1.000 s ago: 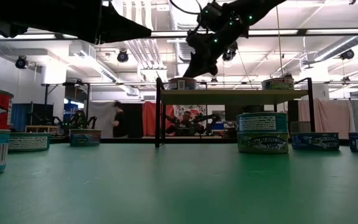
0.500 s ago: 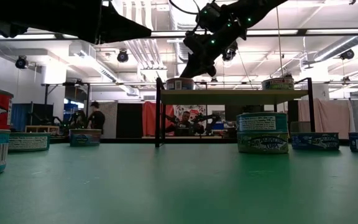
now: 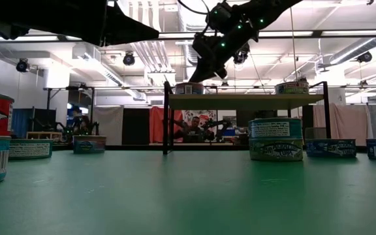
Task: Stack canned seafood by type on shelf
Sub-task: Put the blue/pink tuna can on the shelf
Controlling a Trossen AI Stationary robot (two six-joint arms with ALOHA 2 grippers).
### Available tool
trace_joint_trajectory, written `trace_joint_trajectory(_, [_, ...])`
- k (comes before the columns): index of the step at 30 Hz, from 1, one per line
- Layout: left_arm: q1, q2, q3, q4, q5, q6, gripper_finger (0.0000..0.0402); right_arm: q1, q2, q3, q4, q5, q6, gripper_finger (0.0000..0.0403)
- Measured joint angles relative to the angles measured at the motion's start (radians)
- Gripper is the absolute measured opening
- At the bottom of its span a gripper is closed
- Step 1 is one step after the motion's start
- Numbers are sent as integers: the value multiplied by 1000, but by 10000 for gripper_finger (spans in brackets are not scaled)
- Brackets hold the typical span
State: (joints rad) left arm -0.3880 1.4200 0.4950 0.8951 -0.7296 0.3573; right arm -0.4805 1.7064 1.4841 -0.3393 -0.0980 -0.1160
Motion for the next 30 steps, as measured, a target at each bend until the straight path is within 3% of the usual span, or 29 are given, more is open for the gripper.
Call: trace_joint_trajectory(30, [0,0,0,1,0,0,0,-27,69,2,129,49,-43,9])
